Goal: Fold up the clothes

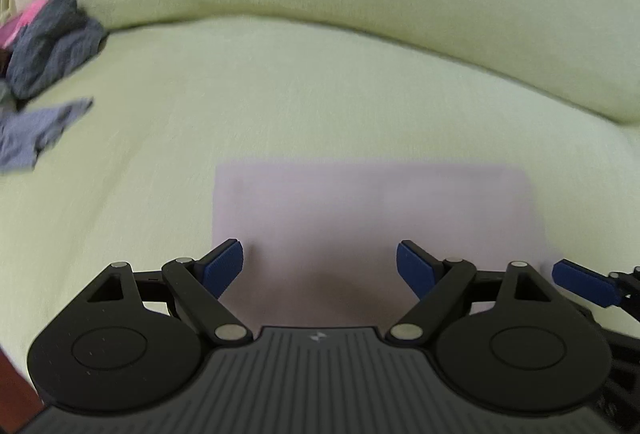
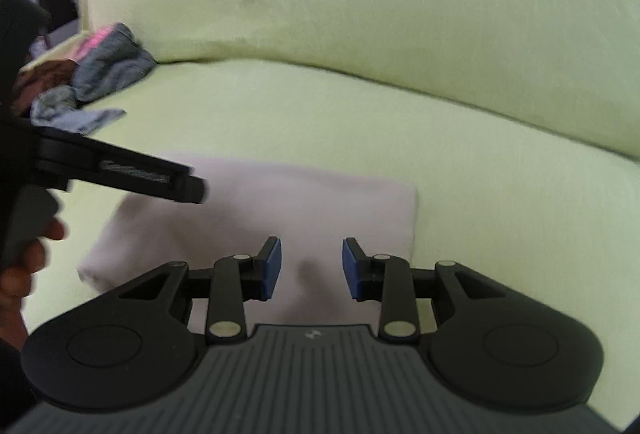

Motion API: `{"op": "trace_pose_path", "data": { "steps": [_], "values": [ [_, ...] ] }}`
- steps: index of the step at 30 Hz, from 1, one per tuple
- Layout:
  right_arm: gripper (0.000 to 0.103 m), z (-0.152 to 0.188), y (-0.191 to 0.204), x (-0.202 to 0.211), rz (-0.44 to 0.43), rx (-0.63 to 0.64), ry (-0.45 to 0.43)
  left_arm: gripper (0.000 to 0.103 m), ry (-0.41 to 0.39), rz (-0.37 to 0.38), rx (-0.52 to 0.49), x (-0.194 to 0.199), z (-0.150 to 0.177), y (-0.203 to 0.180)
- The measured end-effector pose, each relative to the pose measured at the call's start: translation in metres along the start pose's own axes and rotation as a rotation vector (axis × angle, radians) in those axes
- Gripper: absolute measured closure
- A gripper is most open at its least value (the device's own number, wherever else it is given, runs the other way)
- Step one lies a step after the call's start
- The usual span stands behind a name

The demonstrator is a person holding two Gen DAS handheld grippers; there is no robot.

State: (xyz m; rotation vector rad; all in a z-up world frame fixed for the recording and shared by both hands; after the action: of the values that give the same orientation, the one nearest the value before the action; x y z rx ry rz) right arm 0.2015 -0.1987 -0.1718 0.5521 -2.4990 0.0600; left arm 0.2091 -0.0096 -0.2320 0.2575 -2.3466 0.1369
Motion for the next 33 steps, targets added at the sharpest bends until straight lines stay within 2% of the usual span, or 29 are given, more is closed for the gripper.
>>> {"op": "trace_pose_path", "data": {
  "steps": [1, 2, 4, 6, 8, 9, 11, 14, 16, 18, 21, 22, 24, 25, 28, 30, 33],
  "values": [
    [0.074, 0.014, 0.001, 0.002, 0.007, -0.001, 0.02, 0.016, 0.007, -0.016, -0.018, 0.002, 0.012, 0.001],
    [0.074, 0.026, 0.003, 0.004, 0.014, 0.002, 0.036, 0.016, -0.024, -0.025, -0.04, 0.012, 0.021, 0.002],
    [0.074, 0.028, 0.01, 0.01, 0.024, 0.06, 0.027, 0.017, -0.046, -0.036, -0.061, 0.025, 0.031, 0.003],
    [0.074, 0.023, 0.015, 0.018, 0.038, 0.068, 0.021, 0.017, -0.031, -0.037, -0.033, 0.041, 0.036, 0.006],
    [0.073, 0.013, 0.017, 0.027, 0.04, 0.052, 0.0, 0.017, -0.074, -0.023, 0.035, 0.057, 0.034, 0.012],
    [0.072, 0.005, 0.02, 0.032, 0.038, 0.062, -0.037, 0.017, -0.082, -0.025, 0.038, 0.057, 0.032, 0.012],
    [0.068, 0.002, 0.021, 0.031, 0.049, 0.083, -0.051, 0.017, -0.088, -0.044, 0.033, 0.053, 0.027, 0.01],
    [0.068, 0.009, 0.019, 0.019, 0.048, 0.075, -0.033, 0.017, -0.095, -0.041, 0.062, 0.039, 0.019, 0.005],
    [0.068, 0.02, 0.018, 0.01, 0.03, 0.076, -0.024, 0.017, -0.056, -0.048, 0.041, 0.025, 0.024, -0.001],
    [0.067, 0.029, 0.017, 0.005, 0.019, 0.104, -0.012, 0.016, -0.079, -0.066, 0.0, 0.022, 0.032, -0.006],
    [0.067, 0.028, 0.016, 0.008, 0.023, 0.116, 0.001, 0.016, -0.076, -0.05, 0.004, 0.028, 0.032, -0.004],
    [0.067, 0.025, 0.015, 0.01, 0.025, 0.103, -0.015, 0.016, -0.082, -0.024, 0.026, 0.033, 0.029, -0.003],
    [0.06, 0.018, 0.012, 0.013, 0.031, 0.074, -0.047, 0.016, -0.083, 0.005, 0.039, 0.037, 0.028, -0.002],
    [0.051, 0.02, 0.01, 0.009, 0.046, 0.075, -0.032, 0.016, -0.059, 0.004, 0.037, 0.035, 0.03, -0.001],
    [0.045, 0.035, 0.009, -0.003, 0.063, 0.124, 0.009, 0.016, -0.01, 0.011, 0.069, 0.031, 0.039, 0.004],
    [0.044, 0.035, 0.011, 0.0, 0.064, 0.149, 0.022, 0.016, -0.009, 0.024, 0.087, 0.036, 0.042, 0.005],
    [0.038, 0.032, 0.007, 0.008, 0.089, 0.092, 0.047, 0.016, -0.008, 0.027, 0.076, 0.048, 0.043, 0.008]
  ]
}}
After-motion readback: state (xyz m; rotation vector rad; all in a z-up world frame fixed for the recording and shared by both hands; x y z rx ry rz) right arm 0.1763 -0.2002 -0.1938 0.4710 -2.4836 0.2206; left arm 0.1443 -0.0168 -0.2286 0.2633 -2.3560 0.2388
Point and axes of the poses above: each gripper's, at about its wrist camera, not at the fingertips, and x roughly against the way its jaws point, y to its left, z to its underside, the point moved 6 cm from there along -x, roughly the way its jaws point, and after that the axes turned 13 degrees about -y, right-handed, at the moved point
